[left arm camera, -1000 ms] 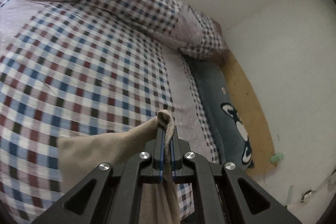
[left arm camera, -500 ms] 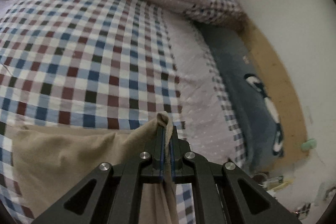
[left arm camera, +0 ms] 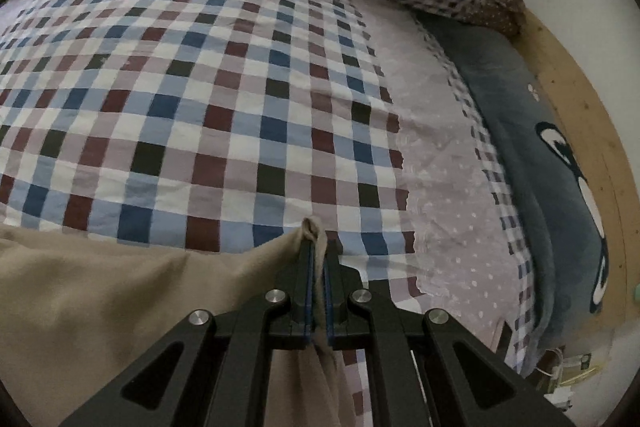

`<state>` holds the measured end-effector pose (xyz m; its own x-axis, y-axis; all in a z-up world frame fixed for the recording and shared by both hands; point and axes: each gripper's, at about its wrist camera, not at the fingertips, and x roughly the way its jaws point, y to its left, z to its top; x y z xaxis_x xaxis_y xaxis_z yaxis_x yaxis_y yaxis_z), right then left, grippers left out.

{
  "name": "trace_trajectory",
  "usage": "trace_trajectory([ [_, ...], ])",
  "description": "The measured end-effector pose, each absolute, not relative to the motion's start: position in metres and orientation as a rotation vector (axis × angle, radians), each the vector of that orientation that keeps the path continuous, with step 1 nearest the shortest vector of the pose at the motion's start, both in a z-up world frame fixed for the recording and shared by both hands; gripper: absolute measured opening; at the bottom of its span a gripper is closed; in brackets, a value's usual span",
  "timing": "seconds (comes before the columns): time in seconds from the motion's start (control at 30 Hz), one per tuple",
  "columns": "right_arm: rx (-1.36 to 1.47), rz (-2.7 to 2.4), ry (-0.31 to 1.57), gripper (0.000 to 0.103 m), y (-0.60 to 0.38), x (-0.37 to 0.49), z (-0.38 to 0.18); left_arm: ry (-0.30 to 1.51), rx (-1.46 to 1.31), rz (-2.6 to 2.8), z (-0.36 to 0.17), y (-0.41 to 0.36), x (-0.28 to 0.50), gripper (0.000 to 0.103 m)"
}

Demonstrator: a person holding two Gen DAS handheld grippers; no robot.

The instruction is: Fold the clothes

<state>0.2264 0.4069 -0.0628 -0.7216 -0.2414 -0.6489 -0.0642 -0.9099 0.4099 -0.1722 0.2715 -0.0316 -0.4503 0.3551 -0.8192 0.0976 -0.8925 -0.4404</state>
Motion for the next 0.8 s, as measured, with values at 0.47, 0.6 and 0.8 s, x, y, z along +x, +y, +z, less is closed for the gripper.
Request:
trace_trajectory([
  [0.47, 1.252, -2.851, -0.59, 0.012, 0.426, 0.243, -0.064, -0.649, -1.351, 2.334, 0.002, 0.278, -0.177, 0.046],
  [0.6, 1.338, -2.957, -0.688, 0.015, 0.456, 0.251, -0.064, -0.683, -1.183, 2.409, 0.036, 0.232, -0.16, 0.074],
  [0.8, 1.307, -2.97, -0.73, 0.021, 0.479, 0.246, -0.056, -0.619, -1.052, 2.523, 0.058, 0.141, -0.114, 0.082],
])
